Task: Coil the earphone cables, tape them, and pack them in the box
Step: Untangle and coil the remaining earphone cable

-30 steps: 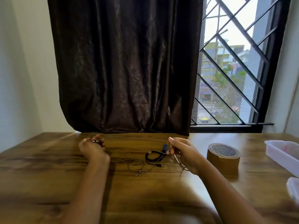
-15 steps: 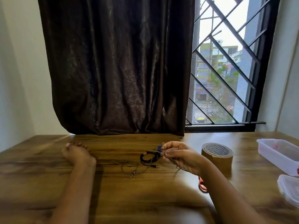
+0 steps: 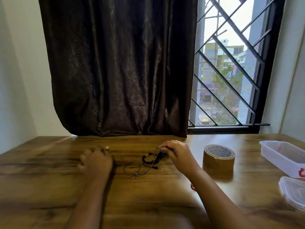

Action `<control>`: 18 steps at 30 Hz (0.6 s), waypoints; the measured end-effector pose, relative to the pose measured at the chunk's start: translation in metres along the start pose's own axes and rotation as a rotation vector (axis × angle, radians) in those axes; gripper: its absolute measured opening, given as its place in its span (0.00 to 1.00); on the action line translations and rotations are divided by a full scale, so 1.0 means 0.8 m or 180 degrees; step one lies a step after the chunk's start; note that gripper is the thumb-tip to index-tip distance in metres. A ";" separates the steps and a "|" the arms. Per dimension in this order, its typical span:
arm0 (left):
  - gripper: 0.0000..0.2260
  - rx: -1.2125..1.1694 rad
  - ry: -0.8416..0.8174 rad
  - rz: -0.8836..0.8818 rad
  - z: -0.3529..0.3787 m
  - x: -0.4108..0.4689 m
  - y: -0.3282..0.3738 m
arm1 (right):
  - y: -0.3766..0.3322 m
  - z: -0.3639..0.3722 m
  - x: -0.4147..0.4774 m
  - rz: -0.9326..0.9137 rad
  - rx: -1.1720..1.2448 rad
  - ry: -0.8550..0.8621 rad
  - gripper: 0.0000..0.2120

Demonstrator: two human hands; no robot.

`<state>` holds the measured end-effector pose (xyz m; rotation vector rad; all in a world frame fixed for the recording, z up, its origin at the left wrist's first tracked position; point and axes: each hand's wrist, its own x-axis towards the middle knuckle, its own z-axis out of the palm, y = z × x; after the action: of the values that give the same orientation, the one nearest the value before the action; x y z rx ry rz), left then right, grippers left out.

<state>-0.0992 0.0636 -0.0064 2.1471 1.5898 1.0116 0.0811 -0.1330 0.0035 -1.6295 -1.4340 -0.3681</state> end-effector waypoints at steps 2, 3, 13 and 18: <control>0.16 -0.0213 0.0073 0.0737 0.006 -0.025 0.022 | -0.003 0.005 0.000 -0.0204 -0.0172 0.0122 0.07; 0.15 -0.0633 0.0024 0.1092 0.009 -0.038 0.034 | -0.005 0.007 0.000 -0.0267 -0.0271 0.0177 0.06; 0.07 -0.1771 -0.0545 0.2239 0.016 -0.102 0.092 | -0.019 0.011 -0.003 -0.0521 -0.1144 0.0211 0.14; 0.08 -0.1029 0.0248 0.1987 -0.002 -0.075 0.073 | -0.012 0.003 -0.004 -0.0264 -0.1539 0.0454 0.12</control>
<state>-0.0671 -0.0124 0.0079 2.4227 0.6983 1.4233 0.0711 -0.1340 0.0039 -1.8767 -1.3735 -0.9176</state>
